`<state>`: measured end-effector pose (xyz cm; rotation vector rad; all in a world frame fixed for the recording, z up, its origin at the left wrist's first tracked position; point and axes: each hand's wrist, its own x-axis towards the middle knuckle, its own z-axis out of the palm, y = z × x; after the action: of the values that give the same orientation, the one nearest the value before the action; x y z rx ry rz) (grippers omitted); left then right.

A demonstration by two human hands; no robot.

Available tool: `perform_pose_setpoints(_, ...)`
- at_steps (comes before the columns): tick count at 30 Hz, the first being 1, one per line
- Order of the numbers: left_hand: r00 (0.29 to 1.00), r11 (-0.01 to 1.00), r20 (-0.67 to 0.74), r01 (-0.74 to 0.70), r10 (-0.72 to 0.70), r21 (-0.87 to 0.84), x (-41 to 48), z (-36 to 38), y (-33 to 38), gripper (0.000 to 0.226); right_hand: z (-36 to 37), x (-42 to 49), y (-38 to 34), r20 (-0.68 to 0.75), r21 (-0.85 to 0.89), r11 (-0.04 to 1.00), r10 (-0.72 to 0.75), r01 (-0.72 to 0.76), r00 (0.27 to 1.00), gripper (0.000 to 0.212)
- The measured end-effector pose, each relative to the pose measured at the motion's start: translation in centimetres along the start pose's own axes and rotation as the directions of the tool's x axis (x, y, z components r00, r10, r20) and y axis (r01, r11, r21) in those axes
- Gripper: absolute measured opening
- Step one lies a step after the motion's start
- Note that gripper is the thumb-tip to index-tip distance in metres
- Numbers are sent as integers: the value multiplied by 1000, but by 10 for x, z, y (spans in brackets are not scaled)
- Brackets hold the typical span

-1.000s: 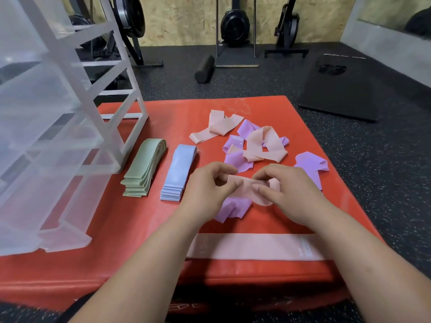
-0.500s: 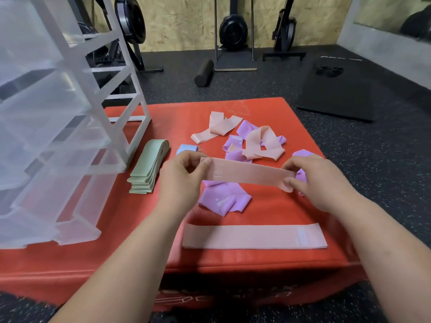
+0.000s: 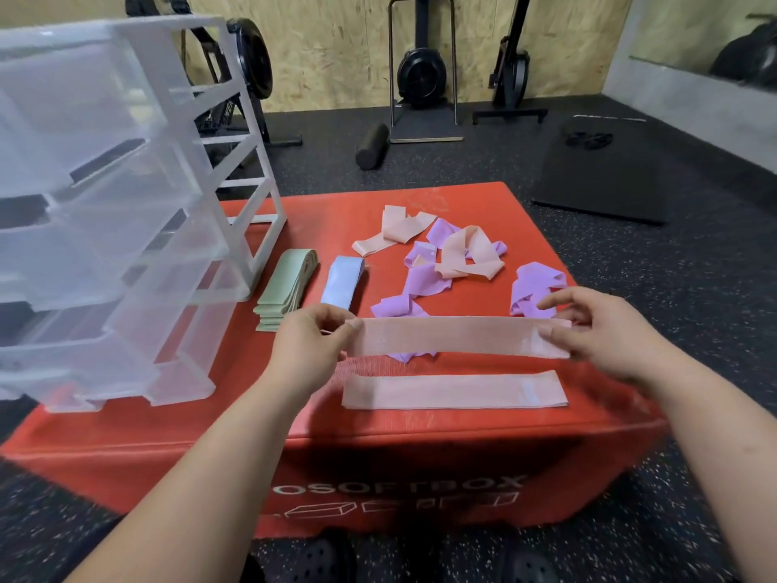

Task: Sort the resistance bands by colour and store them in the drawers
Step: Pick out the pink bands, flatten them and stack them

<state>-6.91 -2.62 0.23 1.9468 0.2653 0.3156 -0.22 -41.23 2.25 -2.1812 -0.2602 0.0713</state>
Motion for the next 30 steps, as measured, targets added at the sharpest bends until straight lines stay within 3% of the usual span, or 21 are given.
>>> perform_pose_setpoints(3,1000,997,14,8,-10,78,-7,-5,-6,8,4,-10,4,20,78,995,57,-58,998,32)
perform_pose_setpoints(6,1000,981,10,3,-5,192,-12,-9,-9,13,7,-16,8,31,51,995,83,-85,996,34)
perform_pose_setpoints(12,990,820,86,-138,109,555,-24,-8,-10,14,18,-21,6,24,-219,974,62,-56,998,33)
perform_pose_setpoints(30,972,647,222,-217,75,731,-16,9,-19,12,21,-21,10,69,-462,887,43,-6,997,33)
